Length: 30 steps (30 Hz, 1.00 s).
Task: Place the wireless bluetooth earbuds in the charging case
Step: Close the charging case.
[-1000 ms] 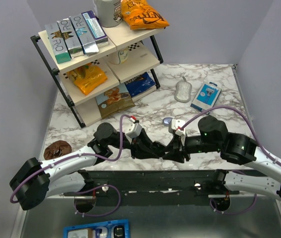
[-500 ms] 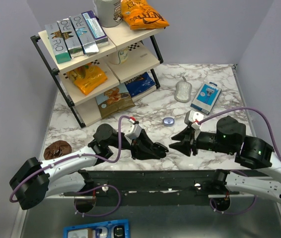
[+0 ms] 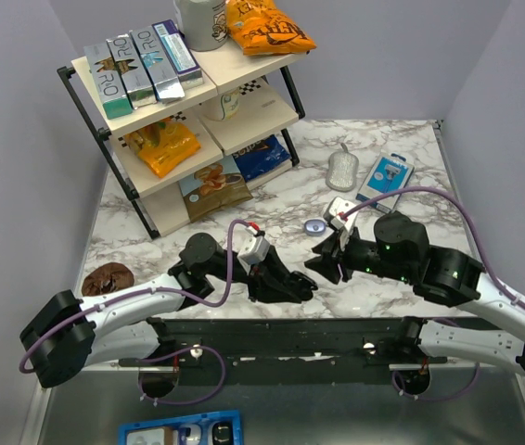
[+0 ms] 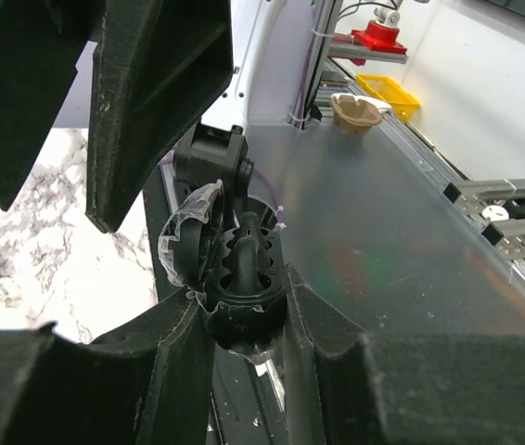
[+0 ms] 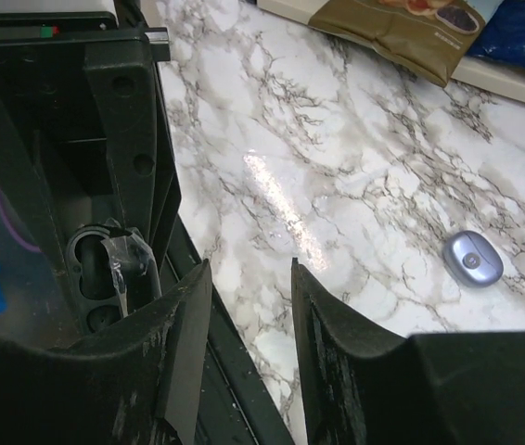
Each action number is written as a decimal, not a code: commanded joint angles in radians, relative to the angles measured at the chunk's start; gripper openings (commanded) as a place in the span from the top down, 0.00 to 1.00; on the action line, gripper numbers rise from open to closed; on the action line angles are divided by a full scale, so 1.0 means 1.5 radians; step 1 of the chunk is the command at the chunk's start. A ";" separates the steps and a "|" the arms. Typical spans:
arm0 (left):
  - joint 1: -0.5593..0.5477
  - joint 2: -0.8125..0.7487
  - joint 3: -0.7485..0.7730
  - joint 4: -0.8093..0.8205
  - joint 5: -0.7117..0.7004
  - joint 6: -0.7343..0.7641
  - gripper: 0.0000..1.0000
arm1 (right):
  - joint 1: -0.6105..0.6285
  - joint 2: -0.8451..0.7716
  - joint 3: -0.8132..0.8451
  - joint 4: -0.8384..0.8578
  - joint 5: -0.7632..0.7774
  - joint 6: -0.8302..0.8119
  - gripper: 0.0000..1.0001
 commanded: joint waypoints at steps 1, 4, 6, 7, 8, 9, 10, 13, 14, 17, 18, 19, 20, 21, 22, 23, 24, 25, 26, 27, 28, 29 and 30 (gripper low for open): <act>-0.006 0.006 0.004 0.010 -0.003 0.022 1.00 | 0.001 -0.002 -0.005 0.024 -0.020 0.005 0.52; -0.007 0.008 0.006 0.006 -0.010 0.026 1.00 | 0.001 -0.007 -0.009 0.027 -0.047 0.005 0.52; -0.007 0.007 0.007 0.004 -0.014 0.031 1.00 | 0.000 -0.010 -0.009 0.028 -0.063 0.005 0.52; -0.007 0.009 0.007 0.005 -0.015 0.032 1.00 | 0.000 -0.009 -0.009 0.028 -0.079 0.003 0.52; -0.007 0.008 0.007 0.004 -0.019 0.034 1.00 | 0.000 -0.006 -0.009 0.025 -0.086 0.003 0.52; -0.007 0.008 0.007 0.004 -0.021 0.034 1.00 | 0.001 -0.006 -0.010 0.025 -0.092 0.002 0.52; -0.007 0.008 0.007 0.004 -0.024 0.035 1.00 | 0.001 -0.005 -0.012 0.025 -0.104 0.003 0.52; -0.007 0.006 0.007 0.001 -0.032 0.041 1.00 | 0.000 -0.005 -0.014 0.025 -0.099 0.005 0.52; -0.007 0.005 0.006 -0.001 -0.033 0.043 1.00 | 0.001 -0.008 -0.016 0.028 -0.084 0.008 0.52; -0.007 0.003 0.004 -0.001 -0.033 0.043 1.00 | 0.001 -0.022 -0.015 0.029 -0.024 0.019 0.52; -0.007 0.002 0.004 -0.002 -0.037 0.043 1.00 | 0.000 -0.025 -0.015 0.034 -0.024 0.014 0.51; -0.007 0.001 0.003 -0.003 -0.040 0.045 1.00 | 0.000 -0.023 -0.014 0.035 -0.037 0.014 0.51; -0.007 -0.002 0.004 -0.007 -0.042 0.046 1.00 | 0.000 -0.018 -0.012 0.033 -0.044 0.013 0.51; -0.007 -0.002 0.003 -0.008 -0.043 0.049 1.00 | 0.000 -0.008 -0.007 0.023 -0.052 0.009 0.51; -0.007 -0.003 0.004 -0.008 -0.047 0.050 1.00 | 0.001 0.007 -0.007 0.018 -0.070 0.009 0.51; -0.007 -0.004 0.003 -0.009 -0.048 0.051 1.00 | 0.001 0.013 -0.008 0.017 -0.080 0.006 0.52; -0.007 -0.006 0.005 -0.008 -0.050 0.050 1.00 | 0.000 0.016 -0.010 0.016 -0.091 0.005 0.52; -0.007 -0.006 0.005 -0.010 -0.055 0.051 1.00 | 0.001 0.018 -0.017 0.017 -0.115 0.005 0.52; -0.007 -0.006 0.005 -0.012 -0.056 0.050 1.00 | 0.001 0.019 -0.019 0.023 -0.127 0.005 0.52; -0.007 -0.007 0.006 -0.013 -0.057 0.052 1.00 | 0.000 0.020 -0.021 0.023 -0.136 0.007 0.52; -0.007 -0.007 0.006 -0.014 -0.058 0.052 1.00 | 0.000 0.022 -0.021 0.023 -0.143 0.008 0.52; -0.007 -0.009 0.006 -0.015 -0.061 0.053 1.00 | 0.001 0.024 -0.022 0.022 -0.146 0.007 0.52; -0.007 -0.009 0.006 -0.017 -0.062 0.056 1.00 | 0.001 0.023 -0.023 0.022 -0.147 0.007 0.52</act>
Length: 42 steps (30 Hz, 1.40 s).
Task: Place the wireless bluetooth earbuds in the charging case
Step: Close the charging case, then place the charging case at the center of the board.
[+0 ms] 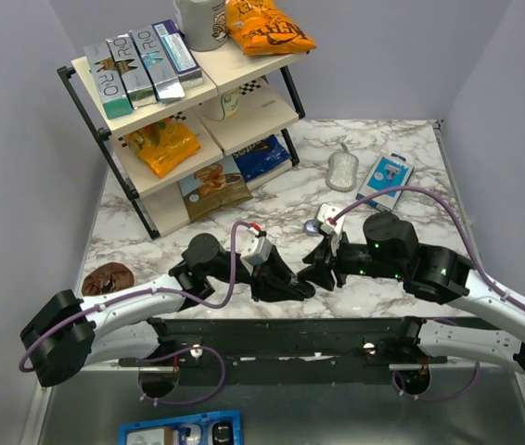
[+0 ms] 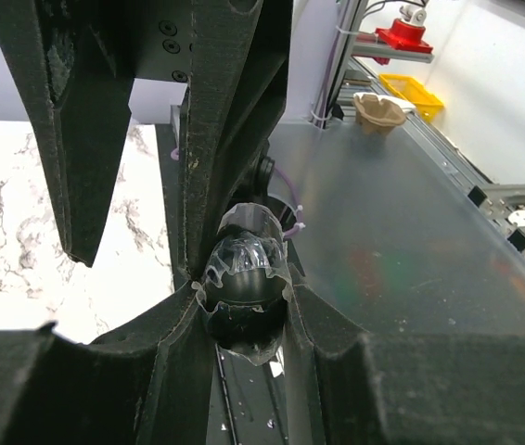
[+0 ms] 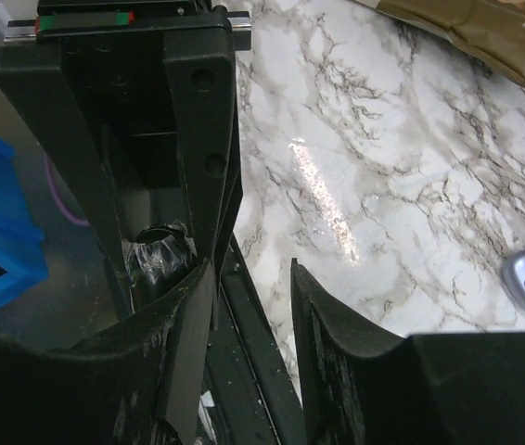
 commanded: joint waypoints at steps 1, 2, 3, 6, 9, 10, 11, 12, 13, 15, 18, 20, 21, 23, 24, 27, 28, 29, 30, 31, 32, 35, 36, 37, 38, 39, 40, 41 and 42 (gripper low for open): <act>-0.002 -0.014 0.006 0.004 -0.021 0.022 1.00 | 0.001 -0.003 -0.009 0.003 -0.036 0.001 0.52; -0.002 -0.015 0.006 0.000 -0.025 0.023 1.00 | 0.002 -0.006 -0.010 0.004 -0.020 0.004 0.52; -0.002 -0.015 0.006 -0.003 -0.028 0.027 1.00 | 0.001 -0.021 -0.012 0.007 0.002 0.018 0.52; -0.002 -0.010 0.007 -0.034 -0.098 0.029 1.00 | 0.000 -0.063 -0.019 0.018 0.171 0.060 0.51; 0.007 0.030 0.031 -0.111 -0.224 0.003 1.00 | -0.017 -0.072 -0.027 0.019 0.298 0.090 0.45; 0.012 0.050 0.039 -0.119 -0.242 -0.031 1.00 | -0.023 -0.065 -0.030 0.019 0.324 0.114 0.45; 0.017 0.091 0.048 -0.127 -0.258 -0.051 1.00 | -0.030 -0.061 -0.033 0.019 0.329 0.124 0.45; 0.028 0.115 0.073 -0.150 -0.268 -0.078 1.00 | -0.042 -0.057 -0.037 0.020 0.331 0.137 0.45; 0.036 0.139 0.090 -0.167 -0.294 -0.099 1.00 | -0.049 -0.054 -0.046 0.020 0.336 0.159 0.45; 0.052 0.213 0.143 -0.235 -0.323 -0.154 1.00 | -0.070 -0.055 -0.063 0.033 0.332 0.180 0.45; 0.058 0.289 0.183 -0.267 -0.362 -0.176 1.00 | -0.092 -0.067 -0.096 0.057 0.304 0.206 0.44; 0.066 0.333 0.203 -0.290 -0.405 -0.180 1.00 | -0.096 -0.067 -0.106 0.060 0.289 0.217 0.44; 0.069 0.345 0.221 -0.307 -0.418 -0.180 1.00 | -0.096 -0.065 -0.109 0.063 0.286 0.219 0.44; 0.082 0.375 0.235 -0.322 -0.447 -0.178 1.00 | -0.097 -0.067 -0.118 0.065 0.278 0.225 0.44; 0.088 0.386 0.248 -0.340 -0.452 -0.179 1.00 | -0.098 -0.071 -0.121 0.069 0.274 0.226 0.44; 0.113 0.431 0.271 -0.369 -0.442 -0.183 1.00 | -0.099 -0.075 -0.123 0.073 0.269 0.226 0.44; 0.118 0.442 0.277 -0.379 -0.436 -0.186 1.00 | -0.098 -0.075 -0.123 0.073 0.267 0.223 0.44; 0.127 0.466 0.282 -0.382 -0.429 -0.186 1.00 | -0.098 -0.076 -0.123 0.073 0.267 0.221 0.44; 0.129 0.473 0.288 -0.387 -0.425 -0.187 1.00 | -0.098 -0.075 -0.122 0.073 0.267 0.220 0.44; 0.131 0.479 0.288 -0.387 -0.423 -0.189 1.00 | -0.099 -0.075 -0.121 0.073 0.266 0.217 0.44; 0.133 0.489 0.289 -0.387 -0.420 -0.189 1.00 | -0.099 -0.075 -0.121 0.072 0.265 0.216 0.44; 0.139 0.505 0.295 -0.394 -0.419 -0.190 0.97 | -0.099 -0.077 -0.120 0.072 0.260 0.215 0.44; 0.141 0.506 0.296 -0.397 -0.418 -0.190 0.95 | -0.099 -0.078 -0.120 0.072 0.259 0.214 0.44; 0.141 0.507 0.296 -0.399 -0.421 -0.190 0.94 | -0.099 -0.078 -0.120 0.071 0.259 0.214 0.44; 0.141 0.509 0.296 -0.402 -0.421 -0.189 0.87 | -0.099 -0.079 -0.120 0.071 0.259 0.213 0.45; 0.141 0.509 0.296 -0.410 -0.423 -0.189 0.82 | -0.098 -0.079 -0.120 0.069 0.259 0.213 0.44; 0.143 0.510 0.295 -0.414 -0.425 -0.188 0.77 | -0.099 -0.080 -0.120 0.069 0.260 0.213 0.44; 0.143 0.508 0.294 -0.417 -0.425 -0.186 0.68 | -0.099 -0.081 -0.119 0.069 0.261 0.211 0.44; 0.143 0.508 0.292 -0.424 -0.426 -0.184 0.64 | -0.098 -0.081 -0.119 0.068 0.261 0.210 0.44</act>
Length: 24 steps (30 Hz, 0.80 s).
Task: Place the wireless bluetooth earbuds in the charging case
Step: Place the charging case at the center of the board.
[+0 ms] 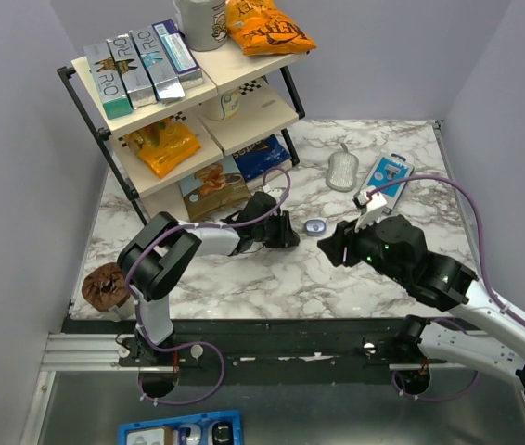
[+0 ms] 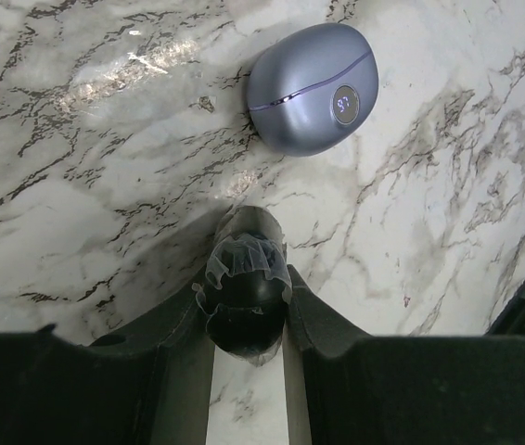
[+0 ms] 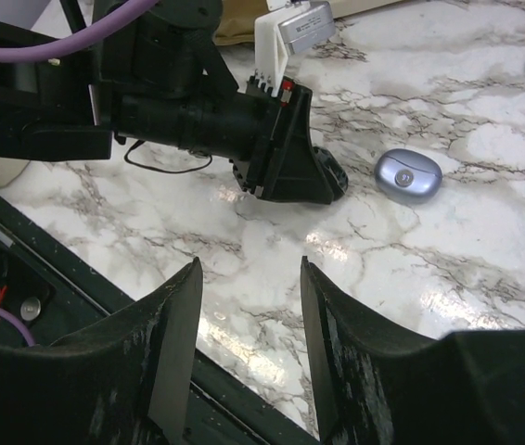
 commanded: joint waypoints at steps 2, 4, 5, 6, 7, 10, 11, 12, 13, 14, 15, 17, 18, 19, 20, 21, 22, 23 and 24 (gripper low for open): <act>0.006 0.006 -0.001 -0.051 -0.016 0.004 0.54 | -0.004 -0.010 -0.006 0.009 -0.004 -0.001 0.44; 0.010 0.000 -0.009 -0.065 -0.021 0.013 0.48 | -0.004 -0.010 -0.005 0.009 -0.004 -0.003 0.44; 0.016 -0.007 -0.012 -0.068 -0.020 0.015 0.36 | -0.004 -0.011 -0.005 0.007 -0.002 -0.004 0.44; 0.018 -0.010 -0.020 -0.073 -0.020 0.017 0.33 | -0.004 -0.012 -0.006 0.006 -0.002 -0.004 0.44; 0.021 -0.013 -0.024 -0.075 -0.020 0.022 0.31 | -0.003 -0.012 -0.007 0.006 -0.002 -0.005 0.44; 0.030 -0.025 -0.040 -0.080 -0.021 0.026 0.28 | -0.003 -0.016 -0.009 0.005 0.001 -0.006 0.44; 0.033 -0.030 -0.043 -0.080 -0.021 0.026 0.28 | -0.004 -0.016 -0.010 0.006 0.002 -0.007 0.44; 0.036 -0.032 -0.050 -0.080 -0.021 0.026 0.28 | -0.004 -0.017 -0.011 0.005 0.003 -0.006 0.44; 0.037 -0.035 -0.053 -0.080 -0.021 0.025 0.28 | -0.003 -0.017 -0.014 0.006 0.002 -0.005 0.44; 0.040 -0.040 -0.056 -0.081 -0.023 0.025 0.28 | -0.004 -0.019 -0.015 0.005 0.001 -0.004 0.44; 0.042 -0.044 -0.061 -0.086 -0.024 0.026 0.28 | -0.004 -0.020 -0.016 0.005 0.002 -0.003 0.44; 0.047 -0.058 -0.067 -0.092 -0.028 0.029 0.28 | -0.004 -0.022 -0.020 0.005 0.003 -0.002 0.44; 0.050 -0.063 -0.073 -0.100 -0.029 0.035 0.28 | -0.003 -0.023 -0.021 0.006 0.004 -0.003 0.44; 0.056 -0.069 -0.076 -0.107 -0.030 0.038 0.28 | -0.003 -0.024 -0.021 0.005 0.004 -0.003 0.44; 0.059 -0.083 -0.079 -0.112 -0.035 0.040 0.28 | -0.004 -0.024 -0.024 0.005 0.008 -0.003 0.44; 0.062 -0.092 -0.086 -0.127 -0.037 0.045 0.28 | -0.004 -0.025 -0.024 0.005 0.009 -0.003 0.44; 0.066 -0.101 -0.089 -0.135 -0.042 0.049 0.28 | -0.003 -0.025 -0.026 0.005 0.011 -0.004 0.44; 0.073 -0.124 -0.092 -0.145 -0.054 0.053 0.27 | -0.003 -0.025 -0.027 0.005 0.015 -0.004 0.44; 0.075 -0.140 -0.098 -0.164 -0.067 0.058 0.27 | -0.003 -0.027 -0.030 0.004 0.019 -0.005 0.44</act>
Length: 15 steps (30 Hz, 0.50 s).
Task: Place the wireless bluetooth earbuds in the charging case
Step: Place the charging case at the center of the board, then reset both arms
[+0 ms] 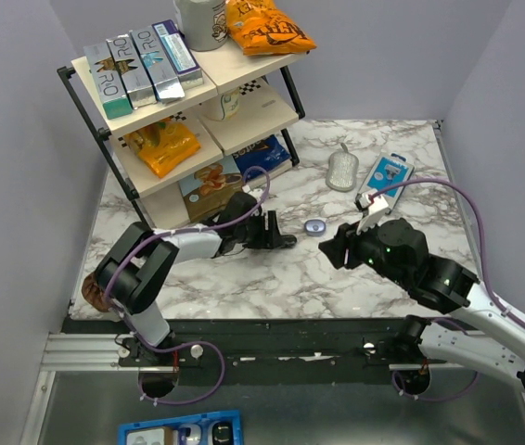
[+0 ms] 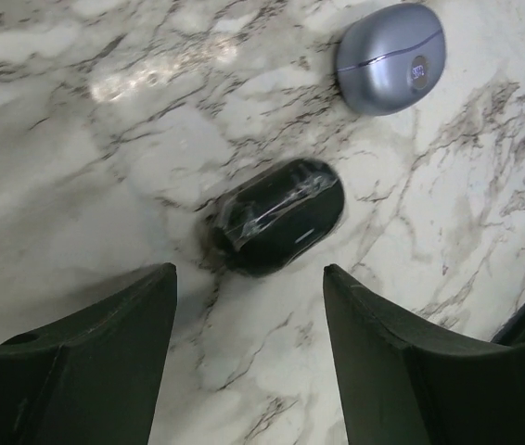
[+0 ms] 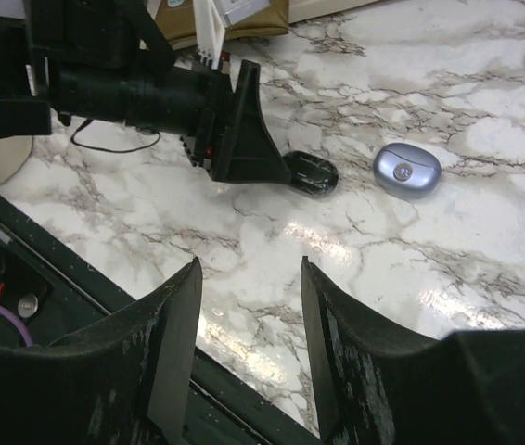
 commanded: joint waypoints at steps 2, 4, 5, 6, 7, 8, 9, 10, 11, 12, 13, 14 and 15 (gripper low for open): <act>0.020 -0.105 -0.028 -0.167 -0.095 0.053 0.27 | -0.004 -0.009 -0.017 0.004 0.032 -0.003 0.44; 0.017 -0.158 -0.026 -0.239 -0.166 0.058 0.27 | -0.004 -0.014 -0.022 0.004 0.042 0.000 0.44; 0.015 -0.211 -0.027 -0.259 -0.195 0.058 0.05 | -0.004 -0.017 -0.025 0.004 0.052 0.002 0.43; 0.011 -0.238 -0.032 -0.287 -0.229 0.057 0.01 | -0.003 -0.017 -0.027 0.010 0.057 0.003 0.43; 0.009 -0.262 -0.034 -0.299 -0.256 0.049 0.01 | -0.003 -0.018 -0.030 0.014 0.060 0.006 0.42; 0.009 -0.308 -0.037 -0.310 -0.274 0.027 0.01 | -0.003 -0.018 -0.031 0.018 0.069 0.007 0.42; 0.008 -0.331 -0.045 -0.320 -0.287 0.015 0.01 | -0.004 -0.016 -0.032 0.028 0.072 0.006 0.40; 0.006 -0.352 -0.050 -0.321 -0.327 0.002 0.01 | -0.005 -0.015 -0.032 0.033 0.080 0.008 0.39; 0.004 -0.395 -0.055 -0.323 -0.349 -0.013 0.01 | -0.004 -0.011 -0.033 0.038 0.090 0.007 0.37; -0.001 -0.414 -0.070 -0.327 -0.380 -0.052 0.01 | -0.004 -0.010 -0.034 0.052 0.093 0.004 0.35; -0.015 -0.436 -0.078 -0.332 -0.450 -0.076 0.01 | -0.004 -0.009 -0.035 0.059 0.098 0.003 0.34; -0.022 -0.474 -0.086 -0.334 -0.488 -0.101 0.01 | -0.005 -0.007 -0.035 0.064 0.118 0.003 0.34; -0.026 -0.491 -0.099 -0.338 -0.505 -0.116 0.01 | -0.005 -0.003 -0.035 0.070 0.129 0.008 0.30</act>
